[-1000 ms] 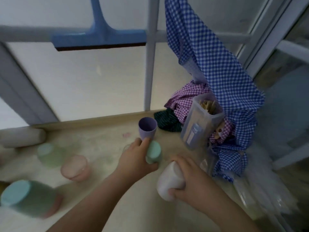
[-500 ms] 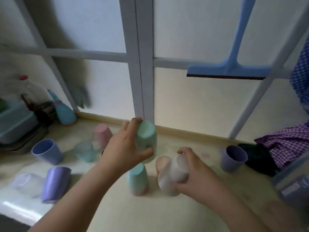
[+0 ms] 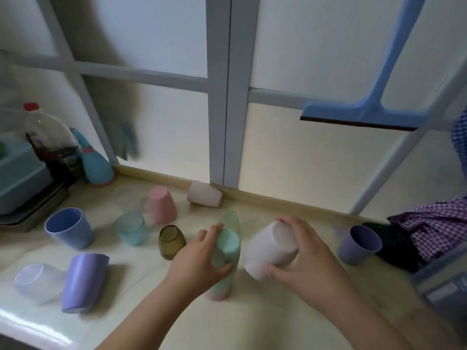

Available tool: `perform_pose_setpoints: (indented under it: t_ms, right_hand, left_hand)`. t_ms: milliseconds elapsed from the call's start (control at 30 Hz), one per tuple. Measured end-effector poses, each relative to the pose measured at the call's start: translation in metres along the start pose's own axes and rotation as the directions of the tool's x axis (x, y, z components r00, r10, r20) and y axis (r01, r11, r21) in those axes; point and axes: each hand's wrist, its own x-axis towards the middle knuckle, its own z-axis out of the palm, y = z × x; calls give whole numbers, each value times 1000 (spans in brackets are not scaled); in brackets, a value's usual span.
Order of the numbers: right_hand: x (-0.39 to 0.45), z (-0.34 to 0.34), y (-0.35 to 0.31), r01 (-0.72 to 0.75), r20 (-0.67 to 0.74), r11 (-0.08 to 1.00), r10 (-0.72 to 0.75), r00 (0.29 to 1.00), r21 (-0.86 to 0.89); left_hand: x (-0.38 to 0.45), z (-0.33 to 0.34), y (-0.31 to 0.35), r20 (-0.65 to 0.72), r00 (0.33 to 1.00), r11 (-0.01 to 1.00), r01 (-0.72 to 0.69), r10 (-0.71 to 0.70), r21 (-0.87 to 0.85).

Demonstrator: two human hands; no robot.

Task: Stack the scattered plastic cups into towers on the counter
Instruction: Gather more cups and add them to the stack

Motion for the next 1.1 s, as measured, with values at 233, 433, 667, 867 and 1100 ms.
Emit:
perform_pose_setpoints:
  t_ms: [233,433,667,867,1100]
  right_hand:
    - [26,8,-37,105,-69,994,-105,992,8]
    - [38,59,-31,6,174,999,0,985,-35]
    - [45,63,-44,91,132,962,-59,990,-257]
    - [56,91,-98,267,110,943,-250,962,-199]
    - [59,188,-103,280,442,921,-140,886,-271]
  left_hand:
    - [-6,-30,-22,-181,983,1000,-16,12,-22]
    - [-21,-36,-63,-196,980,1000,15,-11,18]
    - [-31,-43,-97,-199,979,996,53,-39,70]
    - [-35,-58,-123,-199,979,996,64,-51,59]
    - [-57,-79,-190,-203,957,972,225,-208,64]
